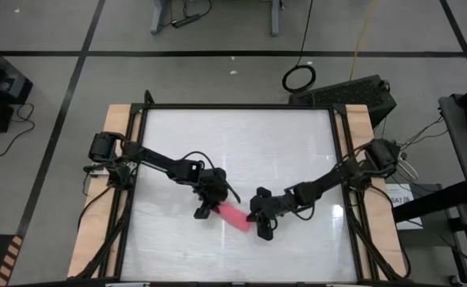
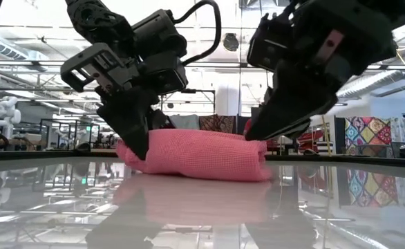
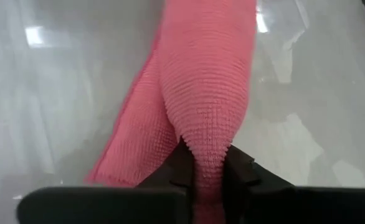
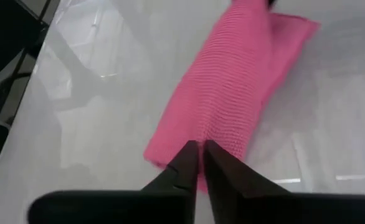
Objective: Roll towel
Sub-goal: Roll the pink microfiber cloth
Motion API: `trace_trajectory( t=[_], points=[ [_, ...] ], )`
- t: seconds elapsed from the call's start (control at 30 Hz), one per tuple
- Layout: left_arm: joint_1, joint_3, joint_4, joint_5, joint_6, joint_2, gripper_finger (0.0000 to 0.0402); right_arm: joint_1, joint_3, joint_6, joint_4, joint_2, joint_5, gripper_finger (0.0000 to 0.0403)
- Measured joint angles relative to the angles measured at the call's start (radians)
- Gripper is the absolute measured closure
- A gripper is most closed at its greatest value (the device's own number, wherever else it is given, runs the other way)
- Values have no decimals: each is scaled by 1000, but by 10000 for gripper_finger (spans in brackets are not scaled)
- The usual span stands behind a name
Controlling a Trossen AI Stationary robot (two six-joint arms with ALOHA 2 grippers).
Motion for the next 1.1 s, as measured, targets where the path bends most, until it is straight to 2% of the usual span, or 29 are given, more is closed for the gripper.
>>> trace_trajectory(
  t=[0.1,0.33,0.5,0.63,0.87,1.1],
  points=[
    [0,1,14,-34,-20,0,338,24,0,4,-10,0,0,399],
    [0,2,48,-75,-24,-2,247,42,0,54,-65,1,-7,395],
    [2,2,57,-92,-25,-2,206,43,0,63,-69,17,-14,395],
    [16,2,63,-98,-64,-2,195,45,2,109,-49,61,-59,395],
    [34,2,89,-100,-103,-2,194,59,3,116,-25,83,-63,395],
    [67,48,8,-109,-91,-2,194,59,2,116,-26,84,-61,395]
  ],
)
